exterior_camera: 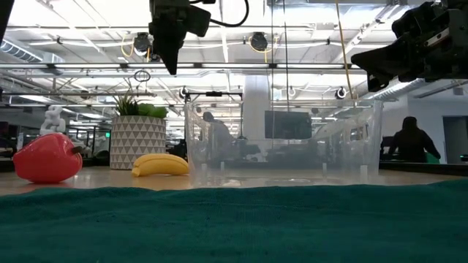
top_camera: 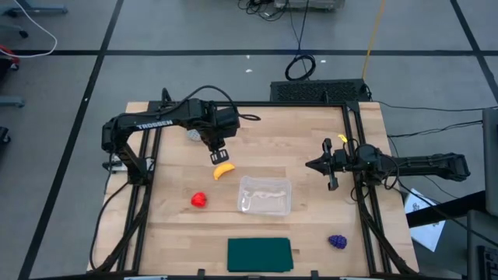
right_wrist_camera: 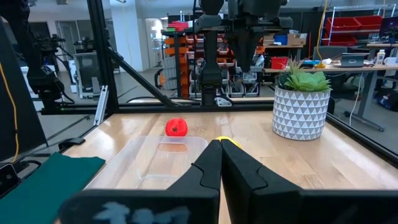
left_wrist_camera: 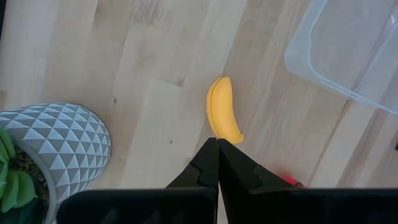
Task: Pick and placing Produce into tupperware
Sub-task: Put the banana into the transparent bin
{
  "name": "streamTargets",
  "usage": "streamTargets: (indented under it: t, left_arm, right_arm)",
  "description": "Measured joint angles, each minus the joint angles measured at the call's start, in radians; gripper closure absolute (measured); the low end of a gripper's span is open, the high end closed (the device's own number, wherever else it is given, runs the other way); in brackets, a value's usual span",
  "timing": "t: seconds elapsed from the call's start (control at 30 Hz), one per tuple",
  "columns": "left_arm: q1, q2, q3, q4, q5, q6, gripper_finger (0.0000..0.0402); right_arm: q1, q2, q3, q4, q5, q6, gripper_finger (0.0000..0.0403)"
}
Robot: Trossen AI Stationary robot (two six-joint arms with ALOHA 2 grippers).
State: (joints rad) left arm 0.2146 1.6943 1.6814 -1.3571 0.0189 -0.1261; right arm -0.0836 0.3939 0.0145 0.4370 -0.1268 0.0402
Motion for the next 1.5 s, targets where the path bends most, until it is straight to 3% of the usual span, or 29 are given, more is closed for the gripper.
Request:
streamTargets:
  t: [0.37, 1.0, 1.5]
  left_arm:
    - [0.0, 0.0, 0.0, 0.0, 0.005, -0.006, 0.0375]
    - [0.0, 0.0, 0.0, 0.0, 0.01, -0.016, 0.022]
    - [-0.002, 0.0, 0.0, 0.0, 0.033, -0.01, 0.0169]
  right_arm:
    - [0.0, 0.0, 0.0, 0.0, 0.0, 0.0, 0.0403]
    - [0.0, 0.0, 0.0, 0.0, 0.0, 0.0, 0.0403]
    - [0.0, 0.0, 0.0, 0.0, 0.0, 0.0, 0.0403]
